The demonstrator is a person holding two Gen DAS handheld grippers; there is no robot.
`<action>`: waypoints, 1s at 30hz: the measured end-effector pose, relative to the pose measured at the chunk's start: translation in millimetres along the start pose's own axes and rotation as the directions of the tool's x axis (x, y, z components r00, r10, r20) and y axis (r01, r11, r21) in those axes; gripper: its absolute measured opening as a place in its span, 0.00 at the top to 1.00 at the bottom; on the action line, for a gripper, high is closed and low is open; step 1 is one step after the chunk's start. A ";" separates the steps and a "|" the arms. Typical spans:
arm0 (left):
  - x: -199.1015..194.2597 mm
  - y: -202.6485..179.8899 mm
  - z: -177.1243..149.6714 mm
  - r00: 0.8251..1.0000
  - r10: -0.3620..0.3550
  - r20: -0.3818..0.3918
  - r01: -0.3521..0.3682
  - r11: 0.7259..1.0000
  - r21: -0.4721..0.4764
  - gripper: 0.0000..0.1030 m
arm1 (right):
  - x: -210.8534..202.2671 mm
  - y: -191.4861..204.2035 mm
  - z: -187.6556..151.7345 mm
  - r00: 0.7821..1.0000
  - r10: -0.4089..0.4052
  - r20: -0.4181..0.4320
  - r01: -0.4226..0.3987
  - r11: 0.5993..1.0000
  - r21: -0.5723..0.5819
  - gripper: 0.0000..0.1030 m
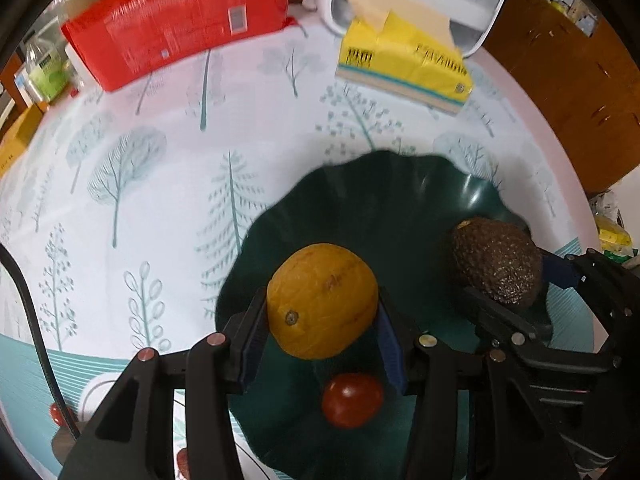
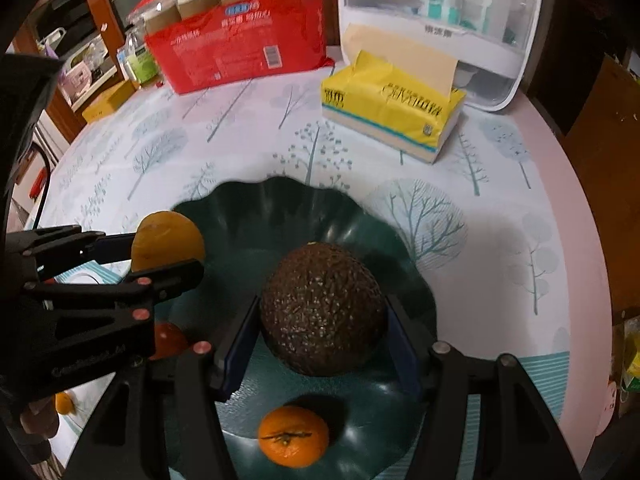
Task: Organize fruits
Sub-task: 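Carry both fruits to the green plate and open both tools to release, then move both tools back toward the fruit plate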
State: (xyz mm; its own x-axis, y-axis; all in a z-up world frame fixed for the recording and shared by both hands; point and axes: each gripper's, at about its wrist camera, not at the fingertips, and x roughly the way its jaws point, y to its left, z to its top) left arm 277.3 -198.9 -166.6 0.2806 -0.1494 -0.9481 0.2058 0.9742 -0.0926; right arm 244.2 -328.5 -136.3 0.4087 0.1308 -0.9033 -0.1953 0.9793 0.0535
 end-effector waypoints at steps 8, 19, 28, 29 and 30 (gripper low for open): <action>-8.0 0.8 -6.6 1.000 -0.013 0.018 0.013 1.000 0.005 0.24 | -0.8 13.3 -11.2 0.998 -0.049 0.030 0.051 0.994 -0.097 0.33; -50.6 4.6 -28.9 0.998 0.003 0.055 -0.004 1.000 0.017 0.14 | -38.2 26.6 -23.9 0.993 -0.065 0.099 0.076 0.991 -0.114 0.31; -124.2 18.1 -64.2 0.988 0.005 0.152 -0.005 1.000 0.003 0.12 | -90.2 43.8 -38.6 0.982 -0.071 0.172 0.087 0.992 -0.089 0.31; -131.8 20.0 -68.7 0.987 0.012 0.163 -0.012 1.000 0.004 0.12 | -95.2 47.2 -41.1 0.982 -0.071 0.177 0.088 0.992 -0.088 0.31; -140.1 22.5 -73.9 0.985 0.019 0.173 -0.020 1.000 0.004 0.12 | -101.1 51.7 -44.0 0.981 -0.070 0.182 0.088 0.992 -0.088 0.31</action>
State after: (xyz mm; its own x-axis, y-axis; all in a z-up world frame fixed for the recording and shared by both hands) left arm 173.4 -143.5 -58.4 0.4423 -0.1575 -0.8829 0.2034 0.9764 -0.0723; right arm 153.5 -297.9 -61.0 0.5766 0.0874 -0.8123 -0.2364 0.9696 -0.0635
